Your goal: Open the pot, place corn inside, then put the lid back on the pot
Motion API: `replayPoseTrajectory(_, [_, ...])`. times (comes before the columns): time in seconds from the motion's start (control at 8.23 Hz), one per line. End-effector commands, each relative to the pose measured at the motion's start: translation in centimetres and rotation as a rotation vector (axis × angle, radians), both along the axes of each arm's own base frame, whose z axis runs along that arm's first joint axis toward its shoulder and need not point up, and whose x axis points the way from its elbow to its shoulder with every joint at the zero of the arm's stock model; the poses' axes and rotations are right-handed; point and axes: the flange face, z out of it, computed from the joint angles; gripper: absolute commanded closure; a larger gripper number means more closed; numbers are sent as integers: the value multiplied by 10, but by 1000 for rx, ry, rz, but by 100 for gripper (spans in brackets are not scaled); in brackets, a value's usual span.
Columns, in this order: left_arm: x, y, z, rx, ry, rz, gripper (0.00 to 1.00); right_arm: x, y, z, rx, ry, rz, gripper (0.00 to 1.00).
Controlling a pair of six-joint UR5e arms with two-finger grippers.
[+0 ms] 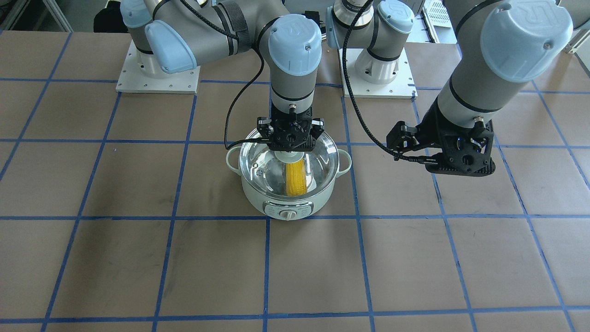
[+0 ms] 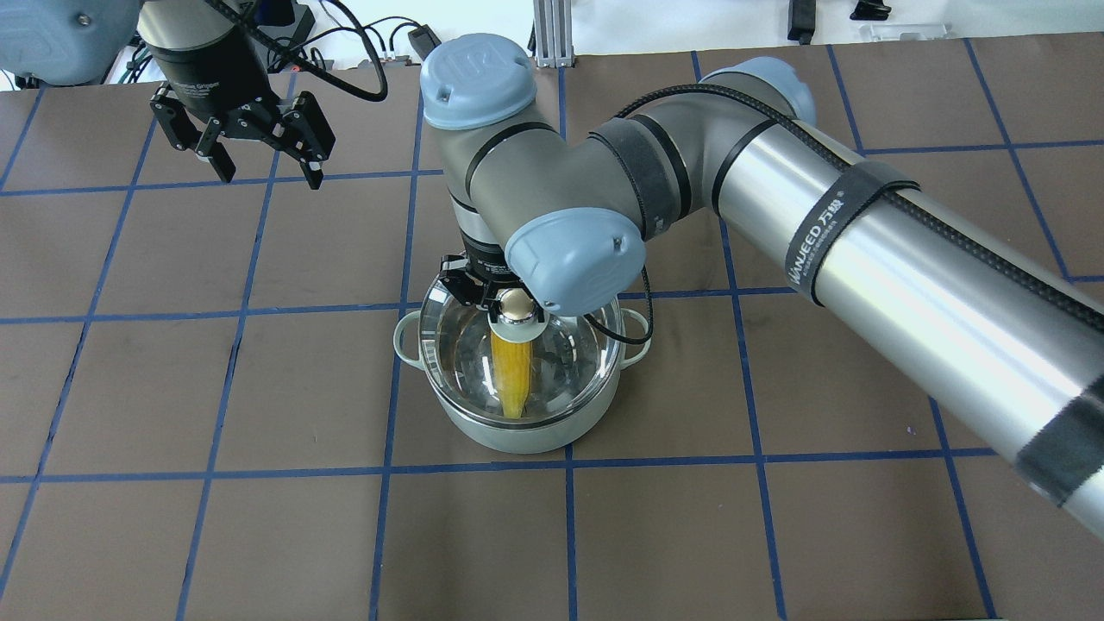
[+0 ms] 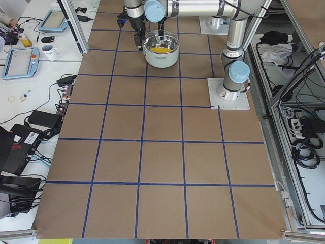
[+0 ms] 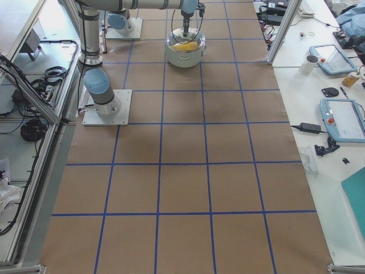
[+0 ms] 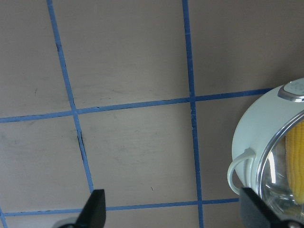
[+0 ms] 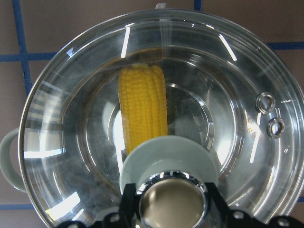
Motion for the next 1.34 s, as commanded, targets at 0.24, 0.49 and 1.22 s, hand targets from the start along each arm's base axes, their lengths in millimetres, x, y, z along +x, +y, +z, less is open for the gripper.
replayPoseTrajectory(0.24, [0, 0, 0, -2, -2, 13, 0, -1, 1, 2, 1, 1, -5, 74])
replayPoseTrajectory(0.49, [0, 0, 0, -2, 0, 11, 0, 0, 3, 1, 10, 7, -13, 74])
replayPoseTrajectory(1.22, [0, 0, 0, -2, 1, 8, 0, 3, 6, -3, 18, 8, -5, 73])
